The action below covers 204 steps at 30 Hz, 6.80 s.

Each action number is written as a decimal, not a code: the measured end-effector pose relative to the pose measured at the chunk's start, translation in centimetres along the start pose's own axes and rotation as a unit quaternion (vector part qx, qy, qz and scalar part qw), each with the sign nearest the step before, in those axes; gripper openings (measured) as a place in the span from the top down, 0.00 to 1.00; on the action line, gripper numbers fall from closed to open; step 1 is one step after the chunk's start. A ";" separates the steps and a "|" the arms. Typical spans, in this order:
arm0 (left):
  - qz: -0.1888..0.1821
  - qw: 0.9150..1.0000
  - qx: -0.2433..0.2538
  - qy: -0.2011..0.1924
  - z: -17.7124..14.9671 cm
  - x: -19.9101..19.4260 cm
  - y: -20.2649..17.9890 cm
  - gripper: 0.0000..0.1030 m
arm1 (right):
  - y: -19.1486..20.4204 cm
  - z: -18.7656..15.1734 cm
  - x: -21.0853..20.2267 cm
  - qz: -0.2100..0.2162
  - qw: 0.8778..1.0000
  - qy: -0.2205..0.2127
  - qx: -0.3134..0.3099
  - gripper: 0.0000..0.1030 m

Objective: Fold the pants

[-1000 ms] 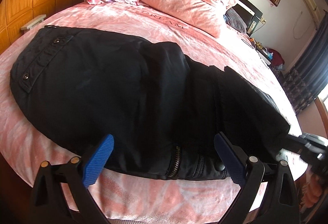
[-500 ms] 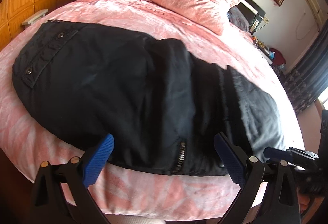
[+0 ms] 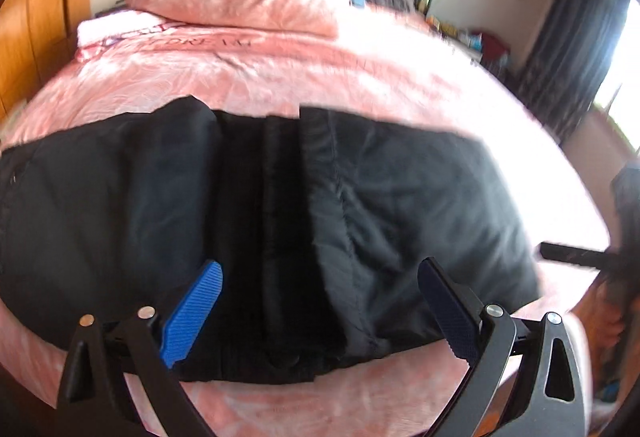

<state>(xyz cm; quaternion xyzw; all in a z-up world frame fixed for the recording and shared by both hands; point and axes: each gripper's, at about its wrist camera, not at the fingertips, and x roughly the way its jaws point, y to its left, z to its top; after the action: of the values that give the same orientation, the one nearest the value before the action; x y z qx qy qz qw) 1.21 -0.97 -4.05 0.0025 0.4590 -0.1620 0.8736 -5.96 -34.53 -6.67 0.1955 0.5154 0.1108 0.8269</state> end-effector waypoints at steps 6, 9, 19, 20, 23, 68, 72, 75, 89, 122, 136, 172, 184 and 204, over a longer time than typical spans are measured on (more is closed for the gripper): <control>0.027 0.999 -0.006 0.043 -1.1 2.8 0.4 0.03 | -2.7 0.2 3.4 0.110 0.992 0.052 0.030 0.32; 0.036 0.998 -0.002 0.045 -1.1 3.1 0.2 0.03 | -2.5 0.5 5.6 0.144 0.986 0.069 0.038 0.39; 0.028 0.999 0.002 0.041 -0.4 4.5 -3.0 0.03 | -0.4 2.5 -0.6 0.113 0.993 0.015 -0.037 0.89; 0.013 0.999 -0.005 0.040 -0.3 4.6 -3.4 0.03 | -0.6 2.8 -1.2 0.104 0.994 0.011 -0.036 0.89; -0.037 0.999 -0.008 0.039 0.1 5.3 -5.5 0.03 | -2.6 3.1 -3.6 0.066 0.997 -0.014 -0.034 0.89; -0.085 0.915 -0.390 -0.061 -7.8 -2.4 24.9 0.04 | 11.8 0.3 8.4 -0.105 0.977 0.010 -0.183 0.54; -0.096 0.902 -0.414 -0.078 -7.4 -2.2 26.8 0.04 | 11.8 0.1 8.4 -0.107 0.976 0.009 -0.190 0.52; -0.090 0.889 -0.439 -0.092 -7.0 -1.5 28.2 0.11 | 11.8 0.1 8.4 -0.107 0.976 0.010 -0.190 0.51; -0.082 0.884 -0.420 -0.186 -5.0 -5.4 25.6 0.78 | 11.8 -0.2 8.4 -0.095 0.976 0.007 -0.195 0.43; 0.013 0.953 -0.222 -0.206 0.1 -9.2 17.1 0.78 | 13.1 -0.9 8.8 -0.127 0.975 0.007 -0.180 0.69; 0.001 0.951 -0.228 -0.210 -0.6 -9.2 17.9 0.78 | 16.7 0.0 7.0 -0.016 0.980 0.001 -0.198 0.90; -0.126 0.986 0.040 -0.098 3.1 -1.5 -4.3 0.67 | 2.1 0.2 -0.4 -0.036 0.995 -0.069 -0.055 0.40; -0.190 0.980 -0.017 -0.056 2.9 -2.0 -2.8 0.17 | 1.3 0.8 0.0 -0.029 0.996 -0.064 -0.052 0.34; 0.014 0.999 -0.030 -0.011 0.8 0.9 2.7 0.06 | 8.1 4.5 6.5 0.040 0.997 -0.011 -0.067 0.46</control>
<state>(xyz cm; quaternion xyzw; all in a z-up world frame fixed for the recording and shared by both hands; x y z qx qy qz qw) 3.05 1.22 -4.70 -0.0189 0.4537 -0.1358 0.8805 1.15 -25.74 -6.62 0.1612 0.4897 0.1757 0.8387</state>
